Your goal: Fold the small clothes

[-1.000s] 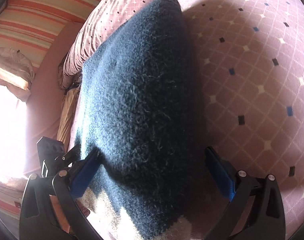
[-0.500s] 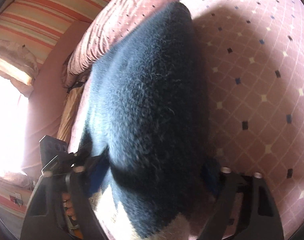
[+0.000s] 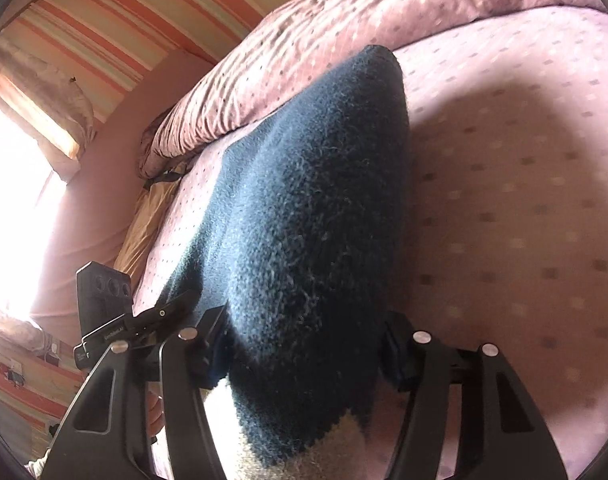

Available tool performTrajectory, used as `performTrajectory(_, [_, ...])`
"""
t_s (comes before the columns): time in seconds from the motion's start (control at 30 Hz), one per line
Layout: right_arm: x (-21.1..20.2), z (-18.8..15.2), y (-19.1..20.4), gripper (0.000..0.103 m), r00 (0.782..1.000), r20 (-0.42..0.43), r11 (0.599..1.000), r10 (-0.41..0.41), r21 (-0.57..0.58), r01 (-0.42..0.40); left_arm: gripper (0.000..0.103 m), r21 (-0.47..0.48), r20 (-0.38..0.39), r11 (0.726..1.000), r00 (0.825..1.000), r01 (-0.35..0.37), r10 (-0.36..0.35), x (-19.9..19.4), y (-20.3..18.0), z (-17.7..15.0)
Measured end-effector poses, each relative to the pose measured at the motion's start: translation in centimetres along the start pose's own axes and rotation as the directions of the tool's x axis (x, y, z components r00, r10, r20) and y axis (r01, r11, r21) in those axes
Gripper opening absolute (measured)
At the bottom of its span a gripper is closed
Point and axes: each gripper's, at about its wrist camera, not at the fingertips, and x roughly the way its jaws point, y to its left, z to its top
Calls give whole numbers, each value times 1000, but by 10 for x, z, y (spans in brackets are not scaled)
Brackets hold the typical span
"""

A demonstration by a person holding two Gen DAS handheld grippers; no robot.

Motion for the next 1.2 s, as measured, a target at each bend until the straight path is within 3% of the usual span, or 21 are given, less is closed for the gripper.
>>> performTrajectory(0.23, [-122,-16,-70,58,996,43,997,-82,1,82,44,99,-78,994,996,44,-36,62,-103,-52])
performTrajectory(0.43, [-206,-55,-126,58,989,58,991,-132,35,131,44,141,-125,989,992,43,-26,106,-176,-116])
performTrajectory(0.57, [-238,-72,-165,58,984,73,985,-162,68,157,44,181,-171,983,985,36,-5,150,-211,-148])
performTrajectory(0.77, [-286,-66,-227,58,970,125,978,-209,49,204,44,229,-154,973,988,34,2,204,-264,-172])
performTrajectory(0.87, [-286,-62,-239,60,964,117,970,-240,-2,242,44,313,-134,949,986,-47,94,223,-281,-188])
performTrajectory(0.93, [-276,-65,-249,62,959,76,961,-272,-22,275,47,348,-93,929,982,-124,166,227,-279,-198])
performTrajectory(0.97, [-273,-69,-256,64,958,83,962,-273,-2,274,52,331,-68,933,983,-141,173,226,-279,-201])
performTrajectory(1.03, [-273,-74,-265,72,963,113,968,-245,74,238,68,309,-33,935,981,-173,192,223,-277,-203])
performTrajectory(1.07, [-276,-76,-270,79,961,130,967,-245,99,233,86,316,12,923,974,-217,225,217,-277,-207])
performTrajectory(1.1, [-279,-80,-274,87,953,149,961,-265,117,249,94,330,46,912,969,-243,242,208,-273,-210])
performTrajectory(1.2, [-297,-87,-278,91,947,184,960,-264,143,240,94,371,88,883,957,-288,276,190,-277,-216])
